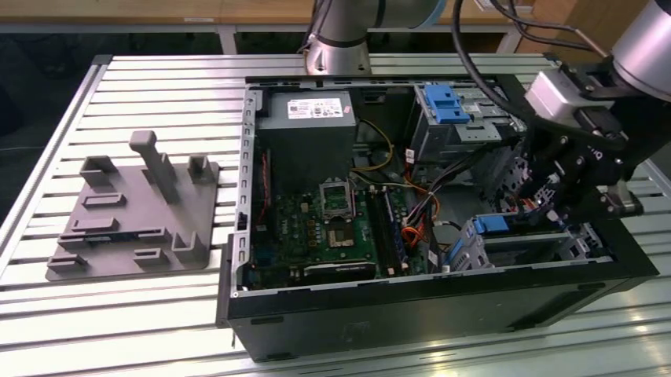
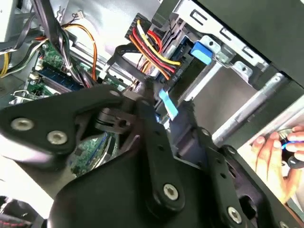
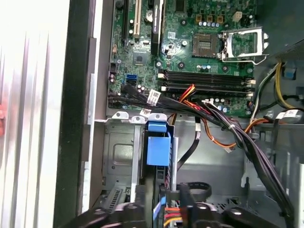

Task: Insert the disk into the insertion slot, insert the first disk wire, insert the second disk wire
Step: 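Insert the second disk wire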

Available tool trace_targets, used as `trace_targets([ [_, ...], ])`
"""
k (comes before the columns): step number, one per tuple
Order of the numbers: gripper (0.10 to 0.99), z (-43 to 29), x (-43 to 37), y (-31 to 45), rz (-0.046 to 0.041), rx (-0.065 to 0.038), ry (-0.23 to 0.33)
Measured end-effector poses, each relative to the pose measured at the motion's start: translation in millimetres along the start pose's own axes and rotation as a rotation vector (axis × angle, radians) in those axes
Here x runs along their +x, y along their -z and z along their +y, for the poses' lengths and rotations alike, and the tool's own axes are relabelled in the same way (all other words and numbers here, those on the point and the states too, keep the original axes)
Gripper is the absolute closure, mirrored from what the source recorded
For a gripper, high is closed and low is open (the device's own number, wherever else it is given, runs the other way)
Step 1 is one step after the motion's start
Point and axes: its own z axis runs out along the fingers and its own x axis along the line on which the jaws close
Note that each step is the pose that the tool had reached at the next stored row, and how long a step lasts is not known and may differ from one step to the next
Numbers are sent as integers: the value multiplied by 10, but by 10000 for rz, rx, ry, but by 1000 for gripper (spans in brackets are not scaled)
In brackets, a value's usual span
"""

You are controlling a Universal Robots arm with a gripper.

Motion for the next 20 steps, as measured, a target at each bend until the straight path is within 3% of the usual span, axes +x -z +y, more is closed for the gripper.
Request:
trace_targets([
  [4, 573, 6, -5, 179, 0, 0, 0],
  [12, 573, 17, -14, 534, 1, 9, -1],
  [19, 584, 18, -24, 551, 28, 8, -2],
  [20, 647, 18, -24, 551, 31, 8, -2],
])
